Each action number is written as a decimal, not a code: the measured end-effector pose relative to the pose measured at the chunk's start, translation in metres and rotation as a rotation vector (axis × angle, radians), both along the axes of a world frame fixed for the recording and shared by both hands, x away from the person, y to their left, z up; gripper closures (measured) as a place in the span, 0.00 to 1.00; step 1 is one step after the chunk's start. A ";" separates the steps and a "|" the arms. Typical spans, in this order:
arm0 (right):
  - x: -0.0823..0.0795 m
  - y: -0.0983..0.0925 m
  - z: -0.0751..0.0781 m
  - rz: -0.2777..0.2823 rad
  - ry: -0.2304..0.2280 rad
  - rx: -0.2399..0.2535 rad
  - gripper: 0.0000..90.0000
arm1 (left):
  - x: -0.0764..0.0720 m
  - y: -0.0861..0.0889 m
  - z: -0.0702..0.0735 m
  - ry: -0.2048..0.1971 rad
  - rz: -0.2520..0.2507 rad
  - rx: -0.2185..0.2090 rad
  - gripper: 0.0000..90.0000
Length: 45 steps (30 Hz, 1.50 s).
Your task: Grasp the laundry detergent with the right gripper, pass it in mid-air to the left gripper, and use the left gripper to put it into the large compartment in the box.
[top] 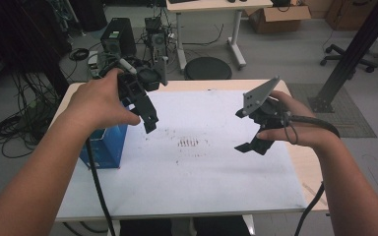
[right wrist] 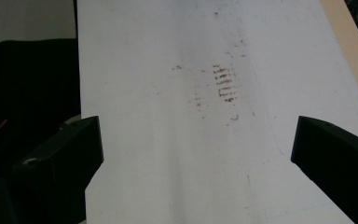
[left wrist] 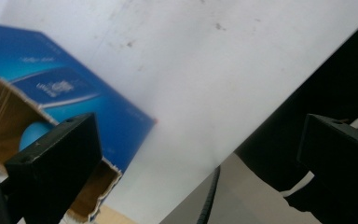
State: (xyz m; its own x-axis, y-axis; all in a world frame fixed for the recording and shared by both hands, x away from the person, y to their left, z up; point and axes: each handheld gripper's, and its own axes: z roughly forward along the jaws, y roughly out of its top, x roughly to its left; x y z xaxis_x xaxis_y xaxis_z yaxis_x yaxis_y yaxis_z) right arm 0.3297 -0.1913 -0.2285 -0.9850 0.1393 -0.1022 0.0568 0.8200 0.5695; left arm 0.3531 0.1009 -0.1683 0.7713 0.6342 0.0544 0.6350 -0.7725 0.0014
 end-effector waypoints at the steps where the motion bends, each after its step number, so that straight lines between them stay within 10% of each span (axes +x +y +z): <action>1: 0.001 0.002 0.001 0.003 0.003 -0.012 0.03 | -0.002 -0.003 -0.001 -0.001 -0.013 0.001 0.00; 20: 0.021 0.011 -0.005 0.048 0.074 -0.188 0.03 | -0.008 -0.039 -0.026 0.040 -0.365 0.089 0.00; 45: 0.024 0.003 -0.015 0.046 0.109 -0.231 0.04 | -0.006 -0.036 -0.027 0.061 -0.398 0.046 0.00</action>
State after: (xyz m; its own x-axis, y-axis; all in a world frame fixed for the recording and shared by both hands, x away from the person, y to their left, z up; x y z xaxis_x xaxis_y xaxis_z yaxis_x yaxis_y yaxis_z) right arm 0.3542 -0.1882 -0.2433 -0.9967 0.0795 -0.0188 0.0675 0.9309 0.3590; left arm 0.3471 0.0653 -0.1952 0.9588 0.2831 0.0222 0.2839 -0.9565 -0.0676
